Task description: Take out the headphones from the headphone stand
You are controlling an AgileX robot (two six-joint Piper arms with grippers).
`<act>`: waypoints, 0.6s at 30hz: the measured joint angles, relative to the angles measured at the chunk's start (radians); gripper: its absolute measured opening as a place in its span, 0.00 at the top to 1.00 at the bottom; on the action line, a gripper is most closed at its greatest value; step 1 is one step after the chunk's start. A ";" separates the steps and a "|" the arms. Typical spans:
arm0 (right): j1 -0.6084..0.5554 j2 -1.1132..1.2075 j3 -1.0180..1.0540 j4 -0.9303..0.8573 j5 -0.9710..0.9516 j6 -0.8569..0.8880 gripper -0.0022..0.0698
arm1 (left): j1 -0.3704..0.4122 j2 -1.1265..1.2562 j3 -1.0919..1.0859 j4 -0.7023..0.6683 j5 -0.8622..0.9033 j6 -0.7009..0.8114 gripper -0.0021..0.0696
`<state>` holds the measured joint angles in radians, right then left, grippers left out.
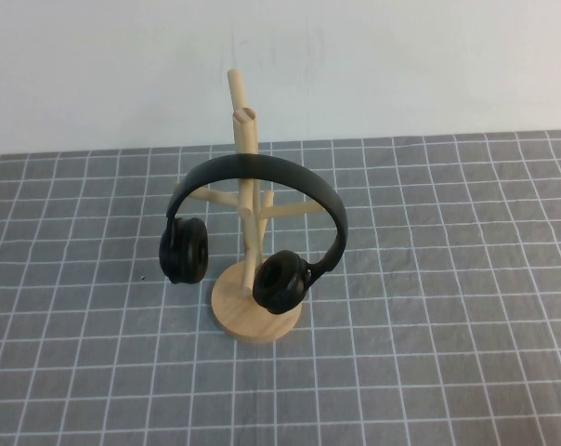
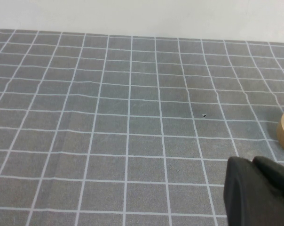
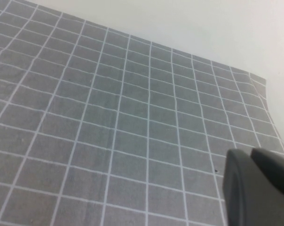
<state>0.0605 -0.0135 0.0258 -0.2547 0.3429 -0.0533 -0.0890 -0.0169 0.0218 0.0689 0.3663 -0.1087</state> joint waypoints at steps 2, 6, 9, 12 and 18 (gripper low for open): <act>0.000 0.000 0.000 0.000 -0.002 0.010 0.98 | 0.000 0.000 0.000 0.000 0.000 0.000 0.98; 0.000 0.000 0.000 0.000 -0.006 0.018 0.98 | 0.000 0.000 0.000 0.000 0.000 0.000 0.98; 0.000 0.000 0.000 0.000 -0.006 0.021 0.98 | 0.000 0.000 0.000 0.000 0.000 0.000 0.98; 0.000 0.000 0.000 0.029 0.035 0.038 0.98 | 0.000 0.000 0.000 0.000 0.000 0.000 0.98; 0.000 0.000 0.000 0.058 0.048 0.063 0.98 | 0.000 0.000 0.000 0.000 0.000 0.000 0.98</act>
<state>0.0605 -0.0135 0.0258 -0.1966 0.3913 0.0096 -0.0890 -0.0169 0.0218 0.0689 0.3663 -0.1087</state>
